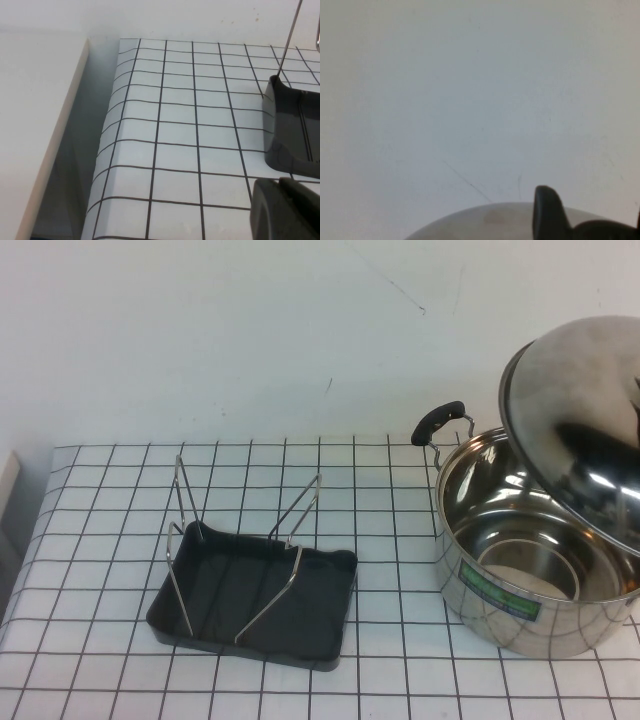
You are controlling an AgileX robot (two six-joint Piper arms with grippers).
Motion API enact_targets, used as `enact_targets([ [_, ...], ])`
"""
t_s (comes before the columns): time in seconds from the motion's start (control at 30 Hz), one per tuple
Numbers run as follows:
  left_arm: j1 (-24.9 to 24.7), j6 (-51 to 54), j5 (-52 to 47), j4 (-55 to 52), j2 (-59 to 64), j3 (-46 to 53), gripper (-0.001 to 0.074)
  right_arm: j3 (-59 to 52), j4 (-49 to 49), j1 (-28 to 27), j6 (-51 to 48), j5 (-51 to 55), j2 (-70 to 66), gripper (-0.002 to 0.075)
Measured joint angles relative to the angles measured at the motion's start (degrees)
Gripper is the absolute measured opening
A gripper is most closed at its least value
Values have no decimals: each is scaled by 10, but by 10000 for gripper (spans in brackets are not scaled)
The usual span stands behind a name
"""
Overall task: Put pot lid on rack
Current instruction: Hand over the pot lid
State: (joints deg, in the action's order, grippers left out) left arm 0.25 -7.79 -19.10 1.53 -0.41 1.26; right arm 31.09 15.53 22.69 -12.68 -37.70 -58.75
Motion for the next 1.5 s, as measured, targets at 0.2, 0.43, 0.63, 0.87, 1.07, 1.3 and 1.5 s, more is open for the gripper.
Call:
enact_targets([
  [0.2, 0, 0, 0, 0, 0, 0, -3, -1, -5, 0, 109, 19, 5, 336],
  [0.43, 0, 0, 0, -18, 0, 0, -3, -1, -9, 0, 207, 20, 5, 336],
  [0.63, 0, 0, -1, -28, 0, 0, -3, -1, -10, 0, 249, 20, 5, 336],
  [0.87, 0, 0, -1, -34, 0, 0, -3, -1, -19, 0, 283, 20, 5, 336],
  [1.07, 0, 0, -2, -46, 0, 0, -3, -1, -51, 0, 285, 22, 5, 336],
  [1.3, 0, -198, 107, 221, 0, 4, -3, -1, -60, 0, 321, 33, 1, 336],
  [1.5, 0, -260, 184, 462, 0, 4, -3, -1, -60, 0, 464, 33, -38, 336],
])
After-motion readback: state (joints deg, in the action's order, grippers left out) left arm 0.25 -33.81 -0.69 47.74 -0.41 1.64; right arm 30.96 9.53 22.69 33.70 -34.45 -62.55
